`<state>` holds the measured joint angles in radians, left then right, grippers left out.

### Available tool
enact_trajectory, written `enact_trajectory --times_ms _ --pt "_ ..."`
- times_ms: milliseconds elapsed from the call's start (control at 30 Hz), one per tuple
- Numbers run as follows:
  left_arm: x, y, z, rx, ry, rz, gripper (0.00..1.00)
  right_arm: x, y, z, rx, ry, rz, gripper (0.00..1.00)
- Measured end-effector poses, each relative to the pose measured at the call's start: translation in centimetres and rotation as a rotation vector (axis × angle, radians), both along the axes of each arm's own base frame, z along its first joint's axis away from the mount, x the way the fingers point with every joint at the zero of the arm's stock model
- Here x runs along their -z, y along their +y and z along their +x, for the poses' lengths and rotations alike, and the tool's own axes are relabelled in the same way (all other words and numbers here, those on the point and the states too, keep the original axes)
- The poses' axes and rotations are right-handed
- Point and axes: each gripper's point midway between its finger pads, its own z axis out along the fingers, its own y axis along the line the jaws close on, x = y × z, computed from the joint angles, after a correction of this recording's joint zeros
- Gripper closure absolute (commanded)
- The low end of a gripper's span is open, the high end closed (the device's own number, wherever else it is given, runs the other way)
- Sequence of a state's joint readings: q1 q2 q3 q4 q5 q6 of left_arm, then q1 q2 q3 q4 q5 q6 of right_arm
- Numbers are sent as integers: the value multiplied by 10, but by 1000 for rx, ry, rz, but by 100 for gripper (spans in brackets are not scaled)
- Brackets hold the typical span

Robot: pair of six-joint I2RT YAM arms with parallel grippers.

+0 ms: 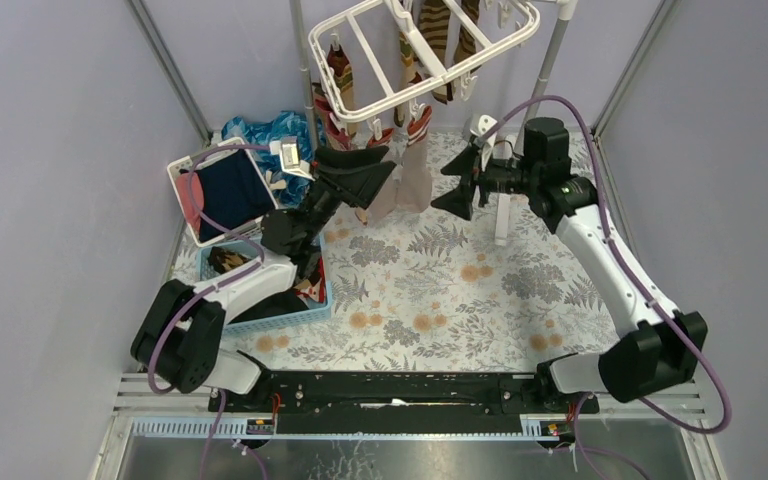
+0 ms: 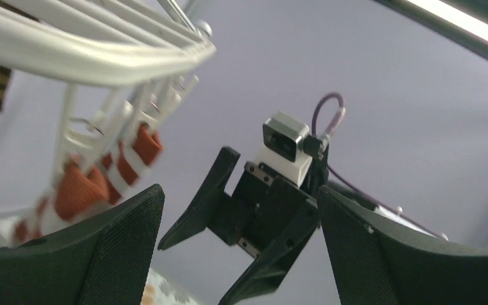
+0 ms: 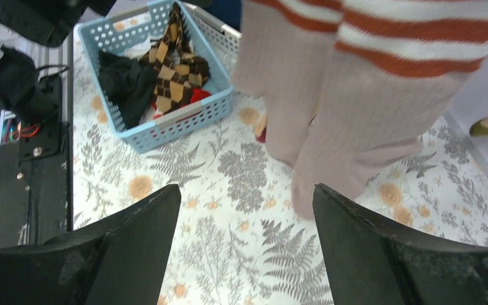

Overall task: Clip the socks to the hanger
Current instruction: Pick up the sock from the bin.

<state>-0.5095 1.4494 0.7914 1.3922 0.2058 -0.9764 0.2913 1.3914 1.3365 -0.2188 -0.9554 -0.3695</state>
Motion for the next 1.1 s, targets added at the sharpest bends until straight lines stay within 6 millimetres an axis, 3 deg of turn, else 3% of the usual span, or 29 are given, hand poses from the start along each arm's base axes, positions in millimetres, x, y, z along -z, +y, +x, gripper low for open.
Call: enact_trajectory --times_ms 200,233,367,500,633,833,933,1100 --pt "17 -7 -57 141 -51 182 2 17 -21 -42 4 -33 -82 10" --pt "21 -5 -66 141 -63 223 1 22 -26 -50 9 -35 -97 2" --pt "42 13 -88 43 -53 403 1 41 -42 -77 21 -30 -133 0" --pt "72 49 -92 -140 50 531 1 60 -62 -86 73 20 -111 0" --pt "116 79 -95 -263 166 609 1 81 -76 -88 108 117 -75 0" --pt "181 111 -79 -418 384 696 1 87 -80 -88 111 134 -70 0" --pt "203 127 -71 -498 501 709 1 89 -83 -85 121 127 -79 0" --pt "220 141 -64 -571 595 720 4 96 -85 -84 121 137 -97 0"
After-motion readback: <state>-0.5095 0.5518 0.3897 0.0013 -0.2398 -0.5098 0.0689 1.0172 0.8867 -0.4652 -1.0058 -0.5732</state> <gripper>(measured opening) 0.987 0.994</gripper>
